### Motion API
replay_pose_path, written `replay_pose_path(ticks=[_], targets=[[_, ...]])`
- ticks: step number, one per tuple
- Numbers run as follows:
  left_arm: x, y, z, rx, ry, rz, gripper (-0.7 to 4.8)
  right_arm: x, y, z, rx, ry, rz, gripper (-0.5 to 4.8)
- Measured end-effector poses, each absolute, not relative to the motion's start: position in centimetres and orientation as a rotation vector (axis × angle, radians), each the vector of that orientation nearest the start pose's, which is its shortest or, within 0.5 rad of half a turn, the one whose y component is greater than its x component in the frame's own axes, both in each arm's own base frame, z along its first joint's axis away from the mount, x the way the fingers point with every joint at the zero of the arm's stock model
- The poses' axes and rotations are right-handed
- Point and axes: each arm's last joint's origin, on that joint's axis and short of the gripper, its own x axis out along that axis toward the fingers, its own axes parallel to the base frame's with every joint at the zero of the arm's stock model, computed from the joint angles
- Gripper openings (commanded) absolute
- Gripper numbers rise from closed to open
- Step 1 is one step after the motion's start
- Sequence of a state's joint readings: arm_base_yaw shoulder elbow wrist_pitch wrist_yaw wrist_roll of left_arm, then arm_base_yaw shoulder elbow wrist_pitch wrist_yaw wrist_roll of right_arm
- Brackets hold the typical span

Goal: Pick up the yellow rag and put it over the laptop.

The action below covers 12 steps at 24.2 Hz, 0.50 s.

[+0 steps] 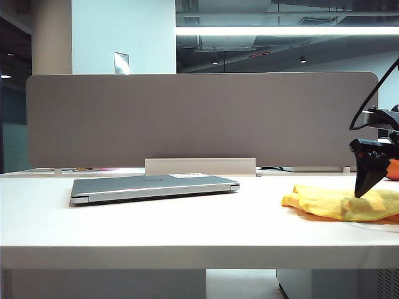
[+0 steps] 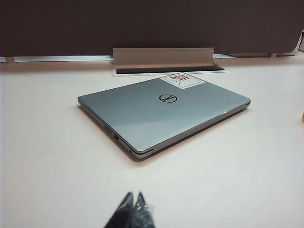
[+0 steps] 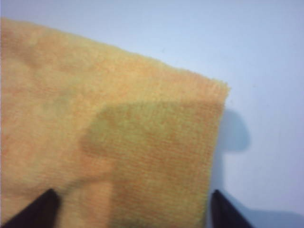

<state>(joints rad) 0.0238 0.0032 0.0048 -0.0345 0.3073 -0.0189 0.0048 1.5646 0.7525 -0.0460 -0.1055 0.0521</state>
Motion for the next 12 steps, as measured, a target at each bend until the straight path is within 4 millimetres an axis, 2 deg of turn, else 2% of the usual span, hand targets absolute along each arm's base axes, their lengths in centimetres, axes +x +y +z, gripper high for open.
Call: replay_pose_path(ticks=[1,3,4,5,12], targets=[[9.64,-0.65,16.16,-0.024,0.035,-0.283,-0.06,29.40,0.46,15.83,0.092,0.854,0.082,1.82],[9.64,-0.65,16.16,-0.024,0.035,-0.283,-0.06,29.41,0.48,15.84,0.091,0.852,0.085,1.59],[9.64,-0.65,16.16,-0.024,0.035,-0.283,-0.06,29.42,0.49,15.85,0.091,0.852,0.085,0.90],[9.64,-0.65,16.16,-0.024,0.035,-0.283,-0.06,29.45,0.49,15.87,0.093,0.847,0.085,-0.01],[9.64,-0.64,16.16,-0.024,0.035,-0.283,-0.06,29.82,0.78,16.27,0.118,0.793,0.159,-0.07]])
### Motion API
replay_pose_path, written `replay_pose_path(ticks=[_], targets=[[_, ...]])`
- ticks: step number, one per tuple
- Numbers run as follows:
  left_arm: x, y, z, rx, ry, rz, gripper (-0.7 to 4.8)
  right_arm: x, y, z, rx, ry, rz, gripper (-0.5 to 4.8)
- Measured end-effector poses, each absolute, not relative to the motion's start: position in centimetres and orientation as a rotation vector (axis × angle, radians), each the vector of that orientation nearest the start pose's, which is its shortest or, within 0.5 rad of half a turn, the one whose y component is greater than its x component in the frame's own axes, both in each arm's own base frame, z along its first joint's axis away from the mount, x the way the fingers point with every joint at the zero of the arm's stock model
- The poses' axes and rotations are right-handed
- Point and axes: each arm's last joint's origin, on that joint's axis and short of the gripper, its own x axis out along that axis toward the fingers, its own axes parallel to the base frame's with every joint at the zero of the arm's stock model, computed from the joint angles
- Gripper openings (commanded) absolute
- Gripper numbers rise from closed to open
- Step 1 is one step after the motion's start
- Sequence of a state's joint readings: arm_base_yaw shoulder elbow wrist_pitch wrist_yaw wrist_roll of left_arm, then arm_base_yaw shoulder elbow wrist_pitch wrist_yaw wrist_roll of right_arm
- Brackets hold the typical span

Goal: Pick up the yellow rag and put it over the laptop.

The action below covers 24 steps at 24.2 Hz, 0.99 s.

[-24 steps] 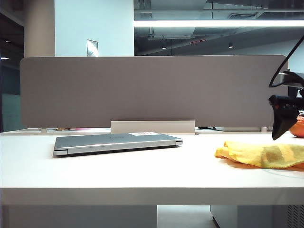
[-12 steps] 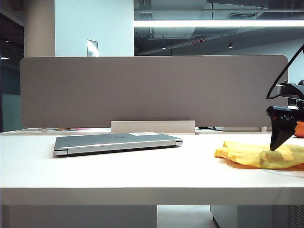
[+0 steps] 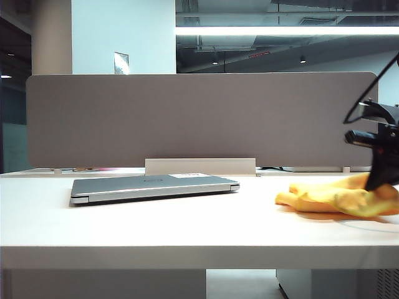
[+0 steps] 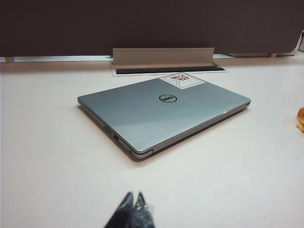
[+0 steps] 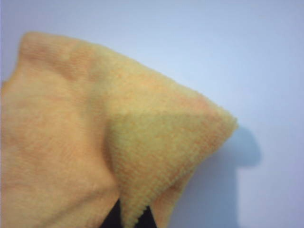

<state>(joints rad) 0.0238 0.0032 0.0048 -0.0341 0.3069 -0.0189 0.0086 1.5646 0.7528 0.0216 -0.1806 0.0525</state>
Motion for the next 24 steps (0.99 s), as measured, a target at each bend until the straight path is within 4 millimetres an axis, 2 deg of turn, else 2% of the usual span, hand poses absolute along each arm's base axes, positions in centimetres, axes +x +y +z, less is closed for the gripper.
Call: replay_pose_path(ticks=[7,9,12,14,18,24], targets=[[9.6,-0.6,16.2,-0.024,0.035,-0.283,-0.06,31.0,2.9,18.2,0.170,0.674,0.347,-0.07],[9.6,-0.6,16.1,-0.024,0.035,-0.283,-0.06,31.8,4.7,19.9,0.150,0.615,0.418,-0.07],[9.6,-0.6,16.2,-0.024,0.035,-0.283,-0.06,32.3,6.3,21.4,0.132,0.564,0.466,-0.07],[9.6,-0.6,16.2,-0.024,0.035,-0.283,-0.06,33.0,8.1,23.7,0.112,0.455,0.527,-0.07],[9.6,-0.6,16.2,-0.024,0.035,-0.283,-0.06,33.6,10.2,26.7,0.097,0.341,0.588,-0.07],[9.6,-0.6,16.2,-0.024,0.035,-0.283,-0.06,34.1,11.9,30.1,0.089,0.233,0.637,-0.07]])
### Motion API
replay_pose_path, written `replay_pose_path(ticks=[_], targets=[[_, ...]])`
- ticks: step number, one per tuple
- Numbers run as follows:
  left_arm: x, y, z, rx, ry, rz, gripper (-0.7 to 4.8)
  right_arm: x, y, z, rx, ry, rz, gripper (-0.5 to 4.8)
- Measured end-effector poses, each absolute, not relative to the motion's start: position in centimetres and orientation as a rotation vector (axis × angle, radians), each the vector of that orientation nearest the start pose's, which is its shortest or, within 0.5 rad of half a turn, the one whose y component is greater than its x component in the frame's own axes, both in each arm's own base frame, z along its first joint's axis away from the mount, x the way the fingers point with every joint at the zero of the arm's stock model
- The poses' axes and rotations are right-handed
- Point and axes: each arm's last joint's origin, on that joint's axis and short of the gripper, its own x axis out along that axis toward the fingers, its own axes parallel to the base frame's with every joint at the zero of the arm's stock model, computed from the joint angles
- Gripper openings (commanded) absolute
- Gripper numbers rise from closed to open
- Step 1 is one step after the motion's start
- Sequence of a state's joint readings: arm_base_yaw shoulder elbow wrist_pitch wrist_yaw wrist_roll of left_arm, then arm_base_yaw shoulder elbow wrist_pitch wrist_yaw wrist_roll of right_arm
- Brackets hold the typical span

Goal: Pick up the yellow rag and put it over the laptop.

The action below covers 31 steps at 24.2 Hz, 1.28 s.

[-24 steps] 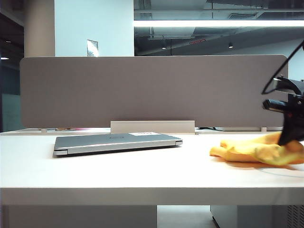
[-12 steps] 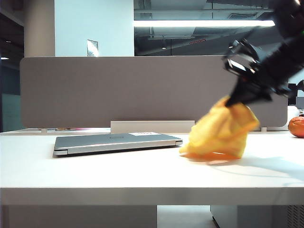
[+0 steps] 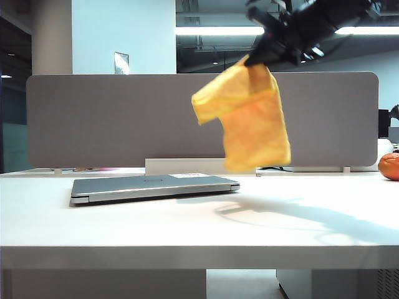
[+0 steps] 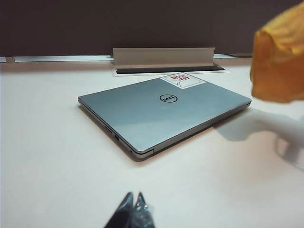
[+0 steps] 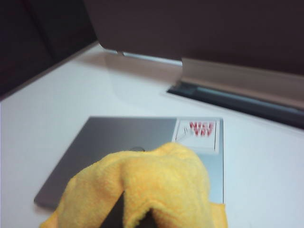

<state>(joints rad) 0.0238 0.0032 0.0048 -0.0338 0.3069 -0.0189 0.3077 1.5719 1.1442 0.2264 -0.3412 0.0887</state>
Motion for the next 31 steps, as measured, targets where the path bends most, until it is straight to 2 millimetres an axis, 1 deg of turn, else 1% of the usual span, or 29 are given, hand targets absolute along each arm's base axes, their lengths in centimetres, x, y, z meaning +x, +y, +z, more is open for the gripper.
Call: replay_pose_path(ticks=[3,5,9,11,12,15,16,17,19,22,26,29,31], targets=[[9.6,-0.6,16.2,-0.024,0.035,-0.283,-0.06,34.9,12.7,31.4,0.087,0.194,0.653,-0.07],[9.6,-0.6,16.2,-0.024,0.035,-0.283,-0.06,35.6,13.3,31.7,0.086,0.183,0.666,-0.07],[9.6,-0.6,16.2,-0.024,0.035,-0.283,-0.06,37.0,15.0,31.3,0.084,0.193,0.694,-0.07],[9.6,-0.6,16.2,-0.024,0.035,-0.283,-0.06,38.2,16.7,30.8,0.081,0.203,0.721,-0.07],[9.6,-0.6,16.2,-0.024,0.035,-0.283,-0.06,38.6,17.2,30.6,0.080,0.203,0.729,-0.07],[9.6,-0.6,16.2,-0.024,0.035,-0.283,-0.06,41.2,19.4,28.9,0.092,0.232,0.748,-0.07],[9.6,-0.6,16.2,-0.024,0.035,-0.283,-0.06,41.8,19.9,28.7,0.093,0.232,0.751,-0.07],[9.6,-0.6,16.2,-0.024,0.035,-0.283,-0.06,42.8,20.6,28.3,0.094,0.228,0.758,-0.07],[9.6,-0.6,16.2,-0.024,0.035,-0.283,-0.06,43.8,21.3,27.9,0.099,0.217,0.763,-0.07],[9.6,-0.6,16.2,-0.024,0.035,-0.283,-0.06,45.0,22.3,27.3,0.123,0.216,0.769,-0.07],[9.6,-0.6,16.2,-0.024,0.035,-0.283,-0.06,46.6,23.3,25.8,0.145,0.227,0.770,-0.07],[9.6,-0.6,16.2,-0.024,0.035,-0.283,-0.06,47.4,24.0,24.0,0.180,0.269,0.768,-0.07],[9.6,-0.6,16.2,-0.024,0.035,-0.283,-0.06,47.6,24.5,22.6,0.215,0.309,0.765,-0.06]])
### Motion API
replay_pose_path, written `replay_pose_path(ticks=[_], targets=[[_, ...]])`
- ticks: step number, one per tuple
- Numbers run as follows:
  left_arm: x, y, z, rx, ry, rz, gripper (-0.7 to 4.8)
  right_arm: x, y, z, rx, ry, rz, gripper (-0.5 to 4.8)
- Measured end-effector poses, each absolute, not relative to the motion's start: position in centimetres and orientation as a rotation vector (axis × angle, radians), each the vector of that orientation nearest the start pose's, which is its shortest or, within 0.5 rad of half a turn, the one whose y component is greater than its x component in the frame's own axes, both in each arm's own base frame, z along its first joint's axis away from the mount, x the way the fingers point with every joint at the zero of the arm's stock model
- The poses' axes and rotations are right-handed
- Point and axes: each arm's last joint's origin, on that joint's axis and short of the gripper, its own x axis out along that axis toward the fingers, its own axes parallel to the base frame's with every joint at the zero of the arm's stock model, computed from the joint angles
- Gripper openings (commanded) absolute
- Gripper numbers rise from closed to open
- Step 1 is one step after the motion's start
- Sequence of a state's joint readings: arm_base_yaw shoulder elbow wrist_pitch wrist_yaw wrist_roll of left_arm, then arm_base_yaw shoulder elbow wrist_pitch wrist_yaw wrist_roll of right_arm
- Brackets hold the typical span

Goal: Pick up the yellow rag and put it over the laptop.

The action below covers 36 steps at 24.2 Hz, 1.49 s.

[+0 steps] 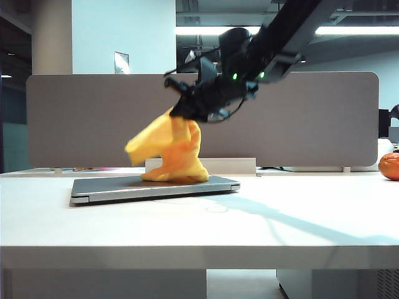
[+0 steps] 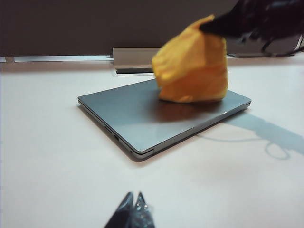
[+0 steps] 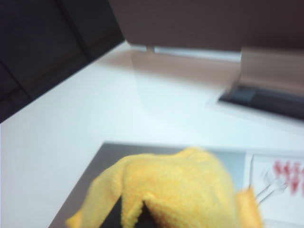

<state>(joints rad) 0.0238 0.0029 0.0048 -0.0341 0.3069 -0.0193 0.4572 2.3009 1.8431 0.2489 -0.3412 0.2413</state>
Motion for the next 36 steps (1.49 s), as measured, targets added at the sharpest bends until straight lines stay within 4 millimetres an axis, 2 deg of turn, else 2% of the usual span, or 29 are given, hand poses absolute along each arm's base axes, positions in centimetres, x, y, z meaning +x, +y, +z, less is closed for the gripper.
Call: replay_pose_path(ticks=[1,2,3,4,5,6,7,13,22,25,26,27,36], targets=[[9.6,-0.6,16.2,-0.027,0.035,-0.283,-0.06,47.7,24.6,22.0,0.227,0.326,0.764,-0.04],[9.6,-0.6,16.2,-0.035,0.036,-0.283,-0.06,47.8,24.7,21.3,0.241,0.346,0.759,0.51],[9.6,-0.6,16.2,-0.051,0.038,-0.282,-0.06,48.0,25.0,19.9,0.279,0.393,0.752,1.42],[9.6,-0.6,16.2,-0.059,0.039,-0.282,-0.06,48.1,25.1,18.9,0.317,0.435,0.748,1.87],[9.6,-0.6,16.2,-0.062,0.039,-0.282,-0.06,48.1,25.1,18.5,0.340,0.457,0.748,2.65],[9.6,-0.6,16.2,-0.065,0.039,-0.282,-0.06,48.1,25.1,18.1,0.370,0.499,0.745,3.05],[9.6,-0.6,16.2,-0.066,0.039,-0.282,-0.06,48.0,25.1,17.9,0.378,0.522,0.757,3.17],[9.6,-0.6,16.2,-0.065,0.034,-0.282,-0.06,47.5,25.5,18.0,0.432,0.596,0.941,3.17],[9.6,-0.6,16.2,-0.064,0.033,-0.282,-0.06,46.8,25.3,17.1,0.454,0.767,0.922,3.14],[9.6,-0.6,16.3,-0.063,0.025,-0.282,-0.06,46.6,25.2,16.7,0.458,0.815,0.907,2.90],[9.6,-0.6,16.3,-0.063,0.025,-0.282,-0.06,46.5,25.2,16.7,0.459,0.826,0.903,2.54],[9.6,-0.6,16.3,-0.063,0.024,-0.283,-0.06,46.4,25.0,16.6,0.461,0.851,0.893,2.33],[9.6,-0.6,16.3,-0.063,0.022,-0.283,-0.06,46.1,22.0,18.5,0.480,0.961,0.894,2.31]])
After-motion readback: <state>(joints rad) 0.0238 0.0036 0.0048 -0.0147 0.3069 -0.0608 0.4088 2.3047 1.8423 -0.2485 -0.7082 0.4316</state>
